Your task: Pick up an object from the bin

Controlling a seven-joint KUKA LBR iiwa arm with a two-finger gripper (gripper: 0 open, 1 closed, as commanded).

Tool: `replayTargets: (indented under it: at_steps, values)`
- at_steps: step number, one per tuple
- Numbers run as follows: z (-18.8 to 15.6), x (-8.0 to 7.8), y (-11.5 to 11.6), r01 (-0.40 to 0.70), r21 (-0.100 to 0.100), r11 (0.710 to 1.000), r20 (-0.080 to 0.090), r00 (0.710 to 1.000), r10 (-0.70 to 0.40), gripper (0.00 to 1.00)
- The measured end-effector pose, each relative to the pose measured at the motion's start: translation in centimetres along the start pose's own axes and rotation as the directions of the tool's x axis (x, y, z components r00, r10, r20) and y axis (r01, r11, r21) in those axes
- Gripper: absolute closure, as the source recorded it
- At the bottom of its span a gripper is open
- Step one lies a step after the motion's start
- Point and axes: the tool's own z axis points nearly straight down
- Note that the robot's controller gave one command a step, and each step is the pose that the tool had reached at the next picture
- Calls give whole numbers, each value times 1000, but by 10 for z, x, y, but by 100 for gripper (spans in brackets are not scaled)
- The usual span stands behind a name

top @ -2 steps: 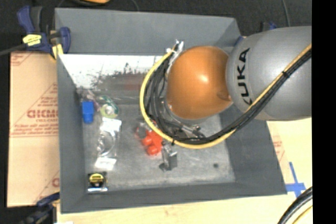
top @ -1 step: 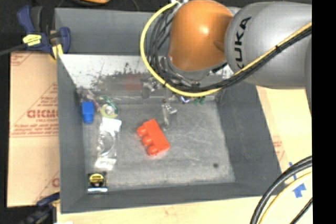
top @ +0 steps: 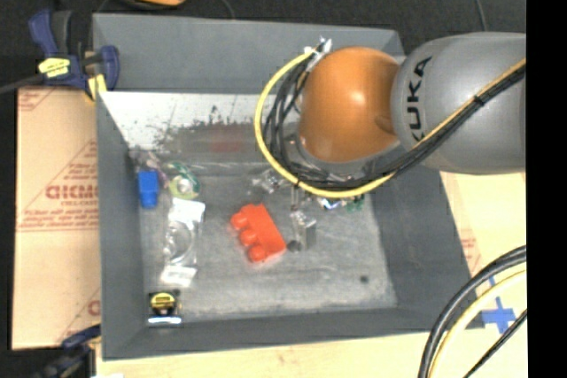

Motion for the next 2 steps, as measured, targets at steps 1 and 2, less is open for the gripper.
replayTargets:
  at_steps: [1, 2]
  values:
    - [61, -55, 3, -9, -3, 1000, 5, 1000, 9, 0]
    - [77, 18, 36, 306, 1, 952, 3, 952, -306, 0]
